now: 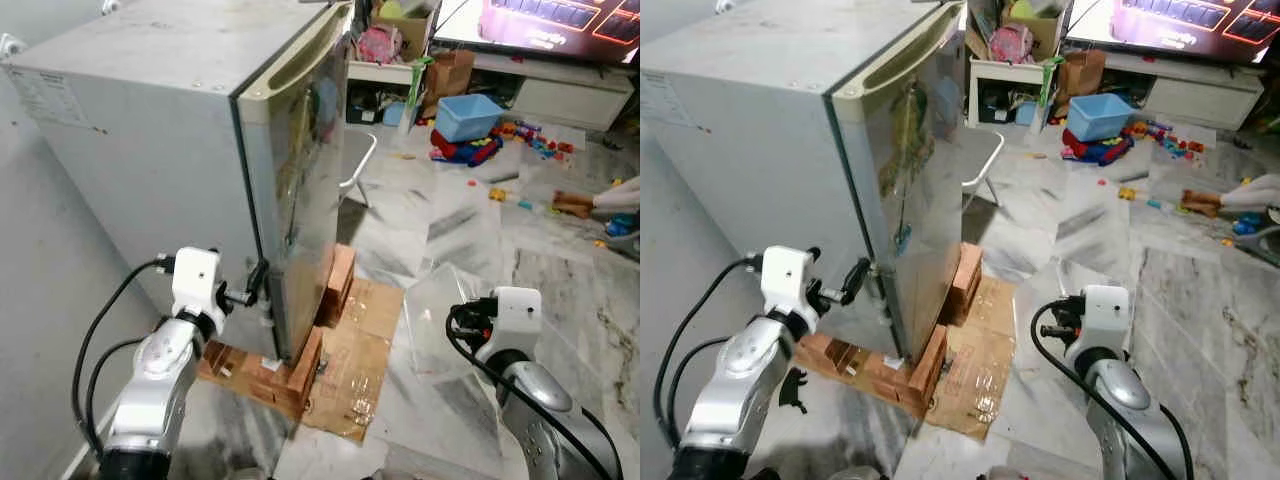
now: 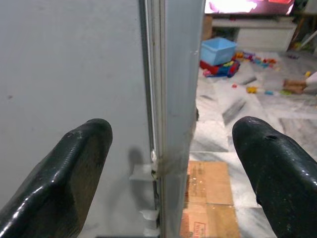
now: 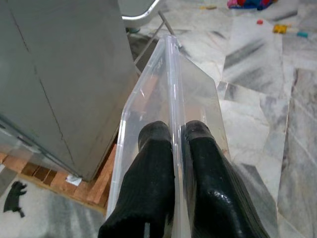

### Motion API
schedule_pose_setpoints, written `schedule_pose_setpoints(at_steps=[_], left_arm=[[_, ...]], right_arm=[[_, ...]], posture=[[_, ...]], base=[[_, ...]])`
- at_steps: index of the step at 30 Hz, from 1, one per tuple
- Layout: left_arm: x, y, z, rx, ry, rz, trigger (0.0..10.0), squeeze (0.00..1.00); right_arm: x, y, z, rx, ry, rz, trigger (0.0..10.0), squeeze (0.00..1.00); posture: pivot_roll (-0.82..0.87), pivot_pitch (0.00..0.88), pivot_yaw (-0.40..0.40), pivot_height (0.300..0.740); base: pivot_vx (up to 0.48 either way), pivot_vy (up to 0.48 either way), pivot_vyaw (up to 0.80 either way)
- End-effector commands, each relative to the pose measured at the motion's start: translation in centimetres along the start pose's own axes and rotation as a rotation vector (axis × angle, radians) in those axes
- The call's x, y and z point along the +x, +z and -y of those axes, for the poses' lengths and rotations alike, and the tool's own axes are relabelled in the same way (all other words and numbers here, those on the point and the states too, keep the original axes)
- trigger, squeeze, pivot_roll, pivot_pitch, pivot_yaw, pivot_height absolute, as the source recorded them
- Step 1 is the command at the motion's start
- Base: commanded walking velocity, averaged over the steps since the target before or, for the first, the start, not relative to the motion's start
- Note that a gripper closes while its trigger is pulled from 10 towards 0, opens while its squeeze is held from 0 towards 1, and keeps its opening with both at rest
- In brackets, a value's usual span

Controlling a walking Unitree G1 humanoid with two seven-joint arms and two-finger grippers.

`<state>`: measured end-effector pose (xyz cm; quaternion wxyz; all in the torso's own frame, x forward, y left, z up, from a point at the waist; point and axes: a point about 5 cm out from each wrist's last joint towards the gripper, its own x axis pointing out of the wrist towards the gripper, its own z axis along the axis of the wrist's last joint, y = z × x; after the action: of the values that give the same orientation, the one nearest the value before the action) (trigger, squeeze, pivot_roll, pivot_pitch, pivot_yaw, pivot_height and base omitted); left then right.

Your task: Restocking fridge

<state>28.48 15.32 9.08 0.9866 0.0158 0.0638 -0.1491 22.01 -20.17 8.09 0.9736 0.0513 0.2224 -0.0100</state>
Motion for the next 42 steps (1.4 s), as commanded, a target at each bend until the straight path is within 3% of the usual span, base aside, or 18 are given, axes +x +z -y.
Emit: schedule_pose_setpoints(at_steps=[1,5,9,16,22,26,31,38,40,41,42], left_arm=[[0.7,-0.1,-0.3,0.013,0.009,-0.012,10.0,0.00],[2.4,-0.3,-0.9,0.000,0.005,-0.042,10.0,0.00],[5.2,0.7,-1.1,-0.017,-0.032,-0.048,10.0,0.00],[7.0,1.5,-0.1,-0.005,-0.074,-0.033,10.0,0.00],[7.4,1.5,0.7,-0.005,-0.116,-0.029,10.0,0.00],[8.0,1.7,2.2,-0.001,-0.162,-0.026,10.0,0.00],[8.9,2.3,6.4,0.050,-0.325,-0.007,10.0,0.00],[9.5,3.1,10.5,0.077,-0.439,0.008,10.0,0.00],[9.7,3.9,12.7,0.040,-0.512,0.027,10.0,0.00],[9.2,5.2,16.4,0.000,-0.694,0.065,10.0,0.00],[8.8,5.7,17.7,-0.014,-0.764,0.079,10.0,0.00]], right_arm=[[-0.5,0.4,0.4,0.023,-0.027,0.011,10.0,0.00],[-1.1,0.1,0.8,0.077,-0.058,-0.009,10.0,0.00],[-2.2,-0.1,1.3,0.070,-0.080,-0.020,10.0,0.00],[-2.5,0.0,1.4,0.082,-0.101,-0.027,10.0,0.00],[-2.3,-0.1,1.1,0.084,-0.092,-0.035,10.0,0.00],[-1.9,-0.1,0.9,0.087,-0.083,-0.039,10.0,0.00],[-1.4,0.1,0.6,0.090,-0.076,-0.040,10.0,0.00],[-1.4,0.1,0.4,0.100,-0.079,-0.031,10.0,0.00],[-1.4,0.0,0.5,0.101,-0.080,-0.034,10.0,0.00],[-1.6,-0.5,0.7,0.097,-0.074,-0.056,10.0,0.00],[-1.7,-0.7,0.8,0.095,-0.072,-0.066,10.0,0.00]], posture=[[-0.03,0.000,0.020,0.740],[-0.07,0.000,0.031,0.740],[-0.11,0.009,0.048,0.740],[-0.12,0.008,0.062,0.740],[-0.11,0.008,0.059,0.740],[-0.10,0.004,0.054,0.740],[-0.09,0.000,0.057,0.740],[-0.10,0.000,0.070,0.740],[-0.10,0.000,0.073,0.740],[-0.10,0.000,0.074,0.740],[-0.10,0.000,0.074,0.740]], base=[[0.000,0.000,0.00],[0.000,0.000,0.00],[0.000,0.000,0.00],[0.000,0.000,0.00],[0.000,0.000,0.00],[0.000,0.000,0.00],[0.000,0.000,0.00],[0.000,0.000,0.00],[0.000,0.000,0.00],[0.000,0.000,0.00],[0.000,0.000,0.00]])
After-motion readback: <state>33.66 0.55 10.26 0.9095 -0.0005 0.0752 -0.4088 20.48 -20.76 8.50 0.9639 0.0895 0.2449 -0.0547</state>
